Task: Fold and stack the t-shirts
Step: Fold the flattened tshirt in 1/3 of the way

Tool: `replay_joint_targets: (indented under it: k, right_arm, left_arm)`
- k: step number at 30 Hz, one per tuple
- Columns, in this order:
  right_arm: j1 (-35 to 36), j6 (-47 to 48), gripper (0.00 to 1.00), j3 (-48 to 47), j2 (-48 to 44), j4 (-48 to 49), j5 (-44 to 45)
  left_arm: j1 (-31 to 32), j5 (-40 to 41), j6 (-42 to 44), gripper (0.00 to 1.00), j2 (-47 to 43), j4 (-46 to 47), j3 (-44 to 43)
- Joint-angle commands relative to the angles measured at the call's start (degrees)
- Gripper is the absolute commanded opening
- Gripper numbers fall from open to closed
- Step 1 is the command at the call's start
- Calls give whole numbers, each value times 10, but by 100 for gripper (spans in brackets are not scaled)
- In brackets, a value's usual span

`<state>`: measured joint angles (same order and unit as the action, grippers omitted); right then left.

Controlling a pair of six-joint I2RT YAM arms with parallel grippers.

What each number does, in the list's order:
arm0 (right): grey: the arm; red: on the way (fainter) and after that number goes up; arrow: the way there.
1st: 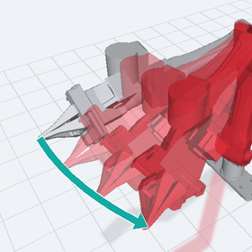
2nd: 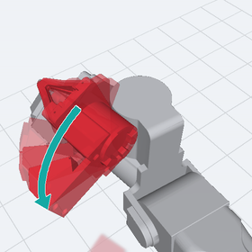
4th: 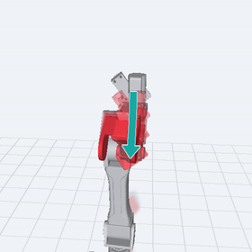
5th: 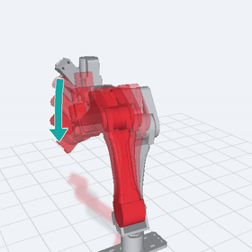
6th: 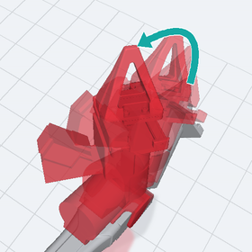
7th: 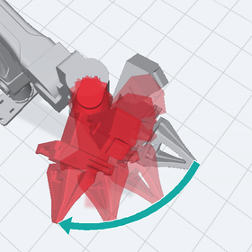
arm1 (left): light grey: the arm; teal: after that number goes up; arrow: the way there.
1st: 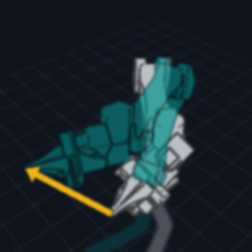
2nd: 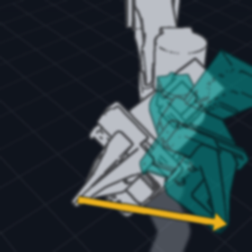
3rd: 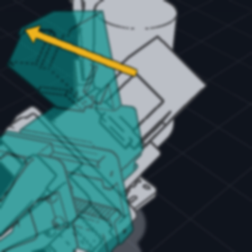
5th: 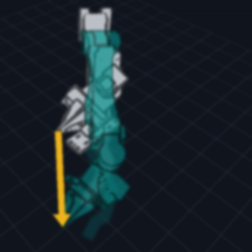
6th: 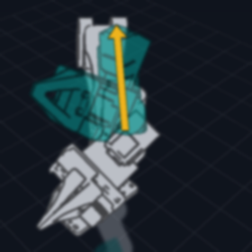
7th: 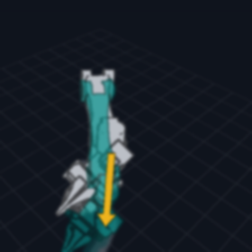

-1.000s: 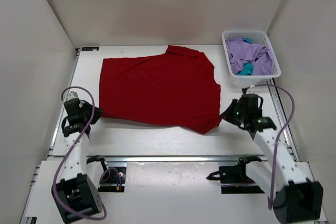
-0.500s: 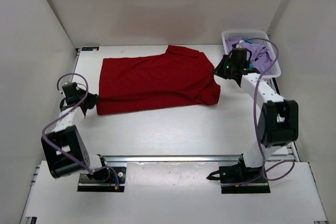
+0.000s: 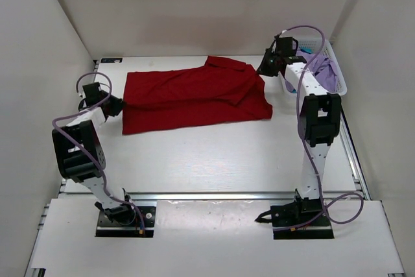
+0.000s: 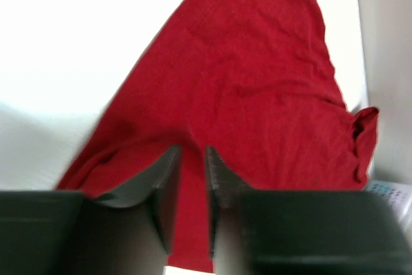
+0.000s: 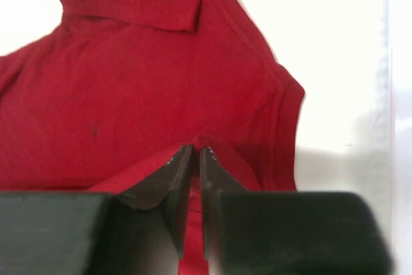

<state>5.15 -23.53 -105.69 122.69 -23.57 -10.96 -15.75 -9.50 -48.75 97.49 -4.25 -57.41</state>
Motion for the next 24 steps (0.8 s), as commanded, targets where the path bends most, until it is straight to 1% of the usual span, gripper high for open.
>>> replay_joint_targets:
  k: [1,3,4,6,7,9,10,11,12,13,14,15,16,17,19,20,22,24]
  right_arm:
    - [2,29,15,-72,16,-57,17]
    - [7,34,21,-76,-3,-71,31]
    - [7,38,23,-60,-16,-72,35]
    - [11,38,26,11,-76,-61,57]
    - [14,35,27,38,-96,-48,62]
    - [15,28,22,183,-181,20,61]
    - [15,22,9,213,-200,35,61]
    - [12,16,1,271,-232,59,57]
    - [9,12,0,319,-261,78,52]
    - [2,6,0,344,-271,101,48]
    - [-8,1,0,395,-290,115,32]
    - [-15,-5,0,445,-306,148,19]
    - [-24,-10,5,464,-311,160,22]
    - [-34,-16,14,494,-321,183,12]
    - [-44,-18,25,525,-316,213,-10]
    - [-50,-20,28,541,-313,220,-13]
    - [-51,-28,33,544,-289,247,-24]
    - [-51,-31,35,538,-270,250,-24]
  left_arm:
    - [-12,-5,7,35,-10,-19,-3]
    - [-17,-5,15,42,-41,-19,34]
    - [-22,-7,22,44,-68,-19,47]
    - [-18,6,33,47,-132,-20,107]
    - [-17,5,34,45,-144,-19,126]
    - [-15,-3,32,43,-192,-12,196]
    - [-17,-10,28,44,-196,-10,210]
    - [-21,-29,27,44,-205,-3,238]
    - [-24,-42,26,44,-211,-2,259]
    - [-24,-43,26,45,-210,-2,268]
    - [-31,-39,30,45,-209,0,279]
    - [-29,-33,24,48,-209,1,291]
    - [-34,-34,19,50,-208,8,291]
    - [-33,-38,15,50,-205,12,295]
    - [-33,-36,5,54,-199,25,297]
    - [-31,-27,-1,54,-194,28,295]
    - [-31,-27,-9,55,-171,35,292]
    - [-29,-25,-16,54,-152,57,287]
